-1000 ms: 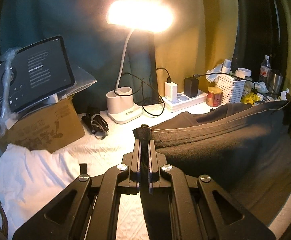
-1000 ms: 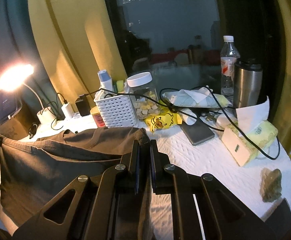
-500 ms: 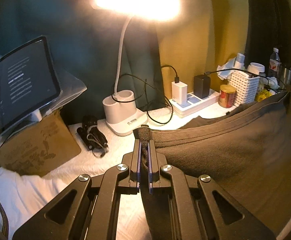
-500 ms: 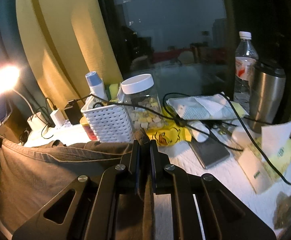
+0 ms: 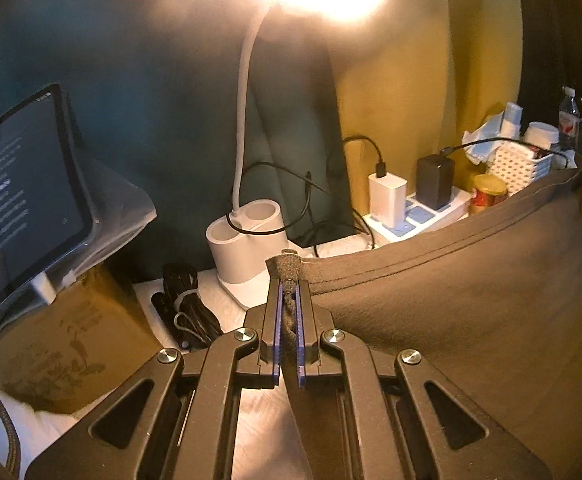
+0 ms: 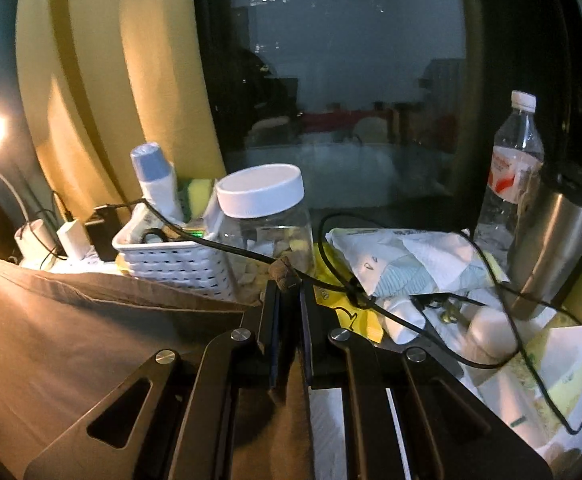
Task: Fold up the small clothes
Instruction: 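Lift the hem with both tools and fold it over toward the collar, then open both tools to release the folded hem onto the collar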
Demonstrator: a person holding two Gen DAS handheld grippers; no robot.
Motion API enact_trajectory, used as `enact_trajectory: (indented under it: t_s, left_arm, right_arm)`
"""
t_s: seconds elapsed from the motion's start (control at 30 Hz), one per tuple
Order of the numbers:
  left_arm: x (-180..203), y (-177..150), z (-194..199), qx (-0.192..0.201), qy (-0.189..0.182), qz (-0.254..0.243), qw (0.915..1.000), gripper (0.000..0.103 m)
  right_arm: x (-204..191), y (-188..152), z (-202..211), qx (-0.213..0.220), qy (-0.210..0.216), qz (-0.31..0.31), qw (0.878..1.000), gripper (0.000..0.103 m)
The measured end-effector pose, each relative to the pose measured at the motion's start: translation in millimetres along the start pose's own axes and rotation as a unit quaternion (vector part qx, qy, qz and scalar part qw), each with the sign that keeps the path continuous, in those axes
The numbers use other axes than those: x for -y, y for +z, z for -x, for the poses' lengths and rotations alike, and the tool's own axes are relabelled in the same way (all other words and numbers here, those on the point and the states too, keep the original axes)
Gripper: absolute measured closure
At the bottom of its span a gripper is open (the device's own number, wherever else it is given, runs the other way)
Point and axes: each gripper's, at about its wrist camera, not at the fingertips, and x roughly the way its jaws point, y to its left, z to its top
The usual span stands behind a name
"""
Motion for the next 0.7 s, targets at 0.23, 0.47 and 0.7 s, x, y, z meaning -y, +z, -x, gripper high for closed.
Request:
enact_trajectory:
  t_s: [0.23, 0.47, 0.7]
  left_arm:
    - [3.9, -14.1, -36.0, -0.037, -0.004, -0.006, 0.9993, 0.099]
    - [5.5, -28.9, -64.3, -0.075, -0.002, 0.000, 0.9971, 0.099]
    - [2.2, -29.4, -71.2, -0.103, 0.005, 0.010, 0.9946, 0.096]
  right_arm:
    - [2.4, -11.2, -26.9, -0.019, -0.028, 0.003, 0.999, 0.092]
    - [12.3, -20.2, -21.8, -0.036, -0.029, -0.001, 0.999, 0.060]
    - [14.8, -37.3, -13.0, -0.062, -0.030, -0.001, 0.998, 0.060]
